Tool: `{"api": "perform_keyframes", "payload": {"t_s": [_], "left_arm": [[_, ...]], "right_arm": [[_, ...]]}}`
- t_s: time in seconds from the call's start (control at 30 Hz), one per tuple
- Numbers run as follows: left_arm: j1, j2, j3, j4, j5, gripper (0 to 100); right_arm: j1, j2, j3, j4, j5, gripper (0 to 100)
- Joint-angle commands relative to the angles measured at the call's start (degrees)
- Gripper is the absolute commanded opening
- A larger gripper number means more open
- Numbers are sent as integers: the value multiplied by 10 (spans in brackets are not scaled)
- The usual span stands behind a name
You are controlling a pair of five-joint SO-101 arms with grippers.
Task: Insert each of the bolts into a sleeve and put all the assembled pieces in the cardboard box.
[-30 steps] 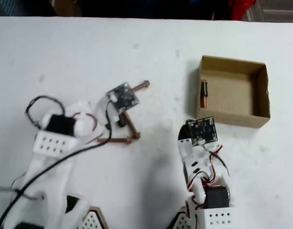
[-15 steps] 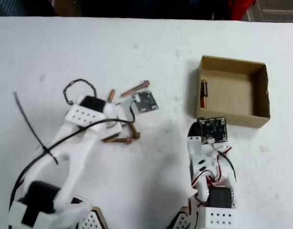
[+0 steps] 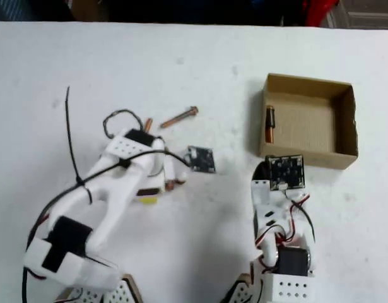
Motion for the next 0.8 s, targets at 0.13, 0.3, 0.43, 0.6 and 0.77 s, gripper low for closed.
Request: {"api": "perform_keyframes", "payload": {"t_s": [0.13,0.3,0.43,0.6,0.77], "left_arm": [[8,15,-32,-65,-37,150],[8,16,-71,-63,-34,150],[8,17,-74,-65,-34,150],[9,17,-68,-64,-33,150],[32,42,-68,-67,-29,147]], "right_arm": [[5,-6,-8,-11,0,16],[5,-6,-7,-7,1,16],[5,-6,-8,0,1,16],[4,-6,-8,0,1,16],[4,-6,-8,0,1,16]]}}
